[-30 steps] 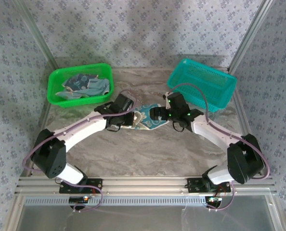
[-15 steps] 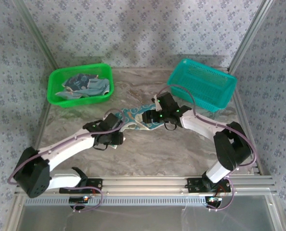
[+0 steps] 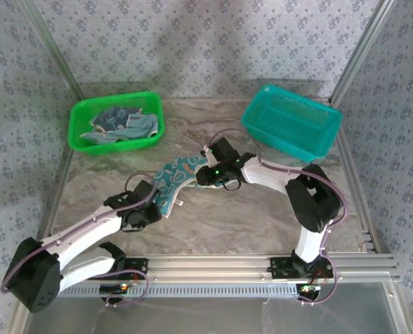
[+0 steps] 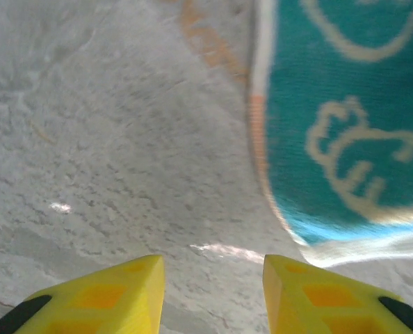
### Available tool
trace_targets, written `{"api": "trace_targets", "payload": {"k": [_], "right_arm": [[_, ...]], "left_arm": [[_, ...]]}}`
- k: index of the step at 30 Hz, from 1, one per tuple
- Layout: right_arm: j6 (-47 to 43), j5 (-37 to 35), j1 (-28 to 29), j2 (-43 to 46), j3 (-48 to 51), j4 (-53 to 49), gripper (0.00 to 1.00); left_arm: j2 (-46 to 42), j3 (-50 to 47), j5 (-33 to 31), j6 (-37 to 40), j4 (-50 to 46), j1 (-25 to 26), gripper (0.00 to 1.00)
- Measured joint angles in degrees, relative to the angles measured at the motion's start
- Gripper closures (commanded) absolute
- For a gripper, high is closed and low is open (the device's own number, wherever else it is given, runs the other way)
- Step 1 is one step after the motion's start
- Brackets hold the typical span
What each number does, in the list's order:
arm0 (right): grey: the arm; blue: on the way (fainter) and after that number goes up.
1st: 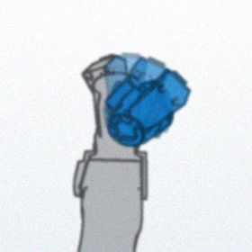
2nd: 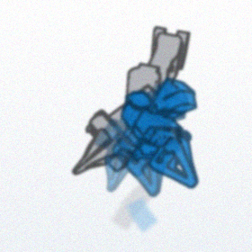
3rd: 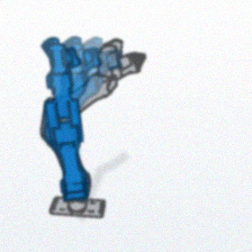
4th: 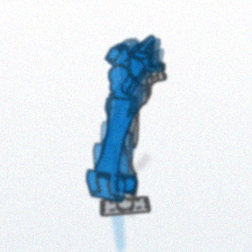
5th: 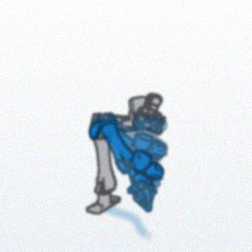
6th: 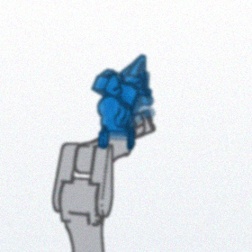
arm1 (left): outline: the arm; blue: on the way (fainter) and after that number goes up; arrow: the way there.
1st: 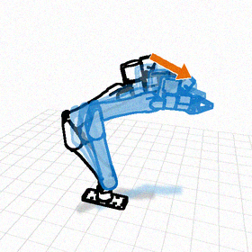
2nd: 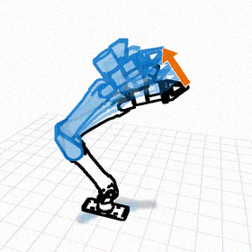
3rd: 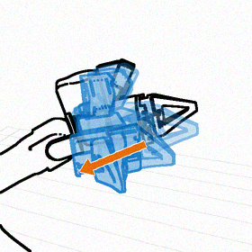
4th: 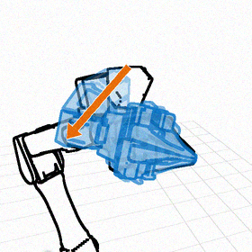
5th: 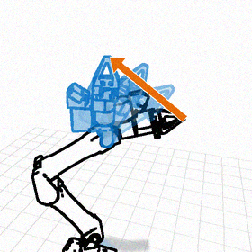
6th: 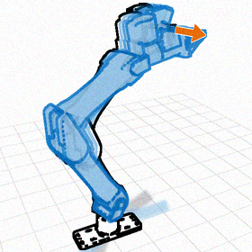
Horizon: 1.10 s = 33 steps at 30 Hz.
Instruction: Fold and stack the towels
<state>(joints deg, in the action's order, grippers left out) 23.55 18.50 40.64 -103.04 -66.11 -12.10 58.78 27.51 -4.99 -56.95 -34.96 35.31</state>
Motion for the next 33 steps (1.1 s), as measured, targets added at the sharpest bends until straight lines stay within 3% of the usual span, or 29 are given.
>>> {"api": "trace_targets", "payload": {"k": [13,18,24,33], "right_arm": [[-0.5,0.0,-3.7,-7.5,-1.5,-1.7,0.74],[-1.6,-1.7,-5.7,-9.5,-4.2,-2.1,0.73],[-3.6,-4.2,-8.7,-11.8,-8.0,-2.9,0.71],[-3.4,-3.6,-10.6,-11.0,-10.6,-4.3,0.49]], "left_arm": [[4.5,-1.7,4.3,-6.8,12.1,-3.9,0.58],[13.0,3.3,5.2,-6.5,7.2,-6.5,0.67],[18.5,8.4,5.8,-5.5,1.6,-7.7,0.65],[17.3,8.5,7.1,-1.8,2.4,-9.1,0.61]]}}
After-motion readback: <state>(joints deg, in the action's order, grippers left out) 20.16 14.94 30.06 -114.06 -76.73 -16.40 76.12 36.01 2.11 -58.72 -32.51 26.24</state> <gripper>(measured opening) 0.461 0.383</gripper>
